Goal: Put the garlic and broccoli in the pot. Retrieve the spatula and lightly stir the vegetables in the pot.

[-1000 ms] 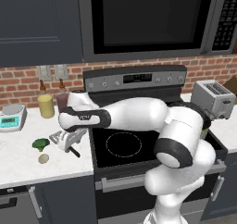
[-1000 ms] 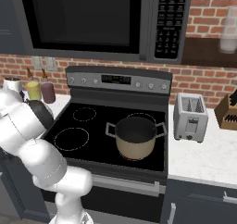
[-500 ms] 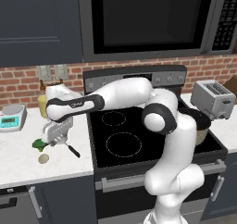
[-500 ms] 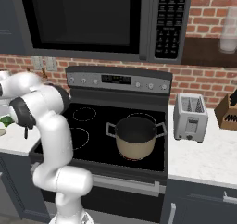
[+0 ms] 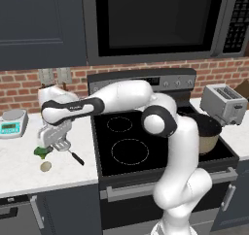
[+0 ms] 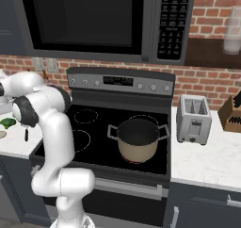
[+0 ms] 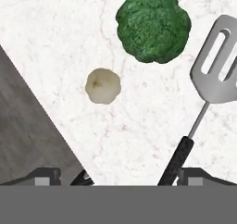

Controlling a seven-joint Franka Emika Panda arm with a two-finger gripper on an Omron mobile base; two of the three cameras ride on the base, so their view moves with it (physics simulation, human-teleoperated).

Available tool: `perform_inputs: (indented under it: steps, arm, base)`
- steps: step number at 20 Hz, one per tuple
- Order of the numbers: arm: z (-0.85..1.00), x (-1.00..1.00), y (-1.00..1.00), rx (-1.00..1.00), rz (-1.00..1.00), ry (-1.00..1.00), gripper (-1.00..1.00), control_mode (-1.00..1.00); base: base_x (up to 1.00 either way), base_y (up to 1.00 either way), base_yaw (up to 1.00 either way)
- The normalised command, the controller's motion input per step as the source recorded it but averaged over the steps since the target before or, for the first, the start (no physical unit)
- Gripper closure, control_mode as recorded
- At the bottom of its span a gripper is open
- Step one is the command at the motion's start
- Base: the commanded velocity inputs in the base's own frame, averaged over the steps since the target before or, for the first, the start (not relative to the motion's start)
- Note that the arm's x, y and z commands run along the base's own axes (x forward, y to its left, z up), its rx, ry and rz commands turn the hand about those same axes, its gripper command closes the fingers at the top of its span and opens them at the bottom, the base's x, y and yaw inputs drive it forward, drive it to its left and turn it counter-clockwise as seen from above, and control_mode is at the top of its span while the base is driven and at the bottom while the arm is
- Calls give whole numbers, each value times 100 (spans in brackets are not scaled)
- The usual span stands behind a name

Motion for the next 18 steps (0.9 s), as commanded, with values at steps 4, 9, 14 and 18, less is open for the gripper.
perform_inputs:
  steps: [4,9,14,18]
  arm:
    - [-22,2,12,0,0,-33,-100,-100]
    - [-23,0,0,2,0,-35,-100,-100]
    - [-2,0,0,12,0,-33,-100,-100]
    - [0,0,-6,6,0,0,-100,-100]
  base:
    - [0,0,0]
    - [0,0,0]
    - [0,0,0]
    - [0,0,0]
